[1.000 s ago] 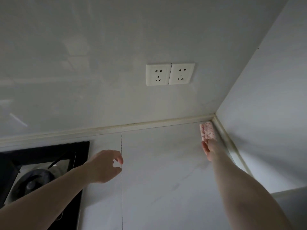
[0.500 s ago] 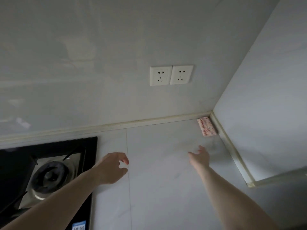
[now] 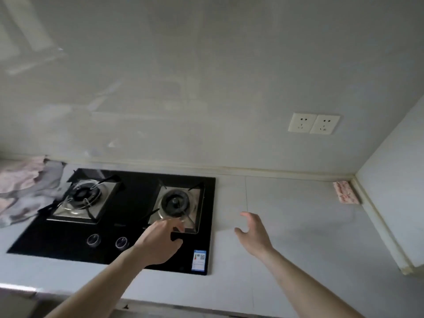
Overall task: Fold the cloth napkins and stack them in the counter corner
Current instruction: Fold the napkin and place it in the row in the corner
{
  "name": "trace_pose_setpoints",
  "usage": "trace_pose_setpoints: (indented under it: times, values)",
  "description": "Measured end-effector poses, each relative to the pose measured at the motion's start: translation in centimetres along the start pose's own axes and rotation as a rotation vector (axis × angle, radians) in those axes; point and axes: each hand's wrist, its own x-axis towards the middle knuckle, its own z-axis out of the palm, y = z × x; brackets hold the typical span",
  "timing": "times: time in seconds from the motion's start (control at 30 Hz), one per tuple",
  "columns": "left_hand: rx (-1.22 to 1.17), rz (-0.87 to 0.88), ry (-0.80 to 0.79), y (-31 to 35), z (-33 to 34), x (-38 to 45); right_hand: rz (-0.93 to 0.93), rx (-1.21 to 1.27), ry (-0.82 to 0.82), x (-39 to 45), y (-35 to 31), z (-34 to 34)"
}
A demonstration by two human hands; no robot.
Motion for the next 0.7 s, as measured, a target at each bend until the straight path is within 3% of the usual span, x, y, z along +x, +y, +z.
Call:
trace_pose_setpoints:
  times: [0.33, 0.7]
  values:
    - [-0.060, -0.230, 0.205, -17.1, -4.4, -17.9, -0.387, 0.076, -0.251, -11.0, -19.3, 13.1]
    - [-0.185, -0.387, 0.386, -29.4, -9.0, -27.4, -0.580, -0.009, -0.518, -16.2, -32.6, 24.0]
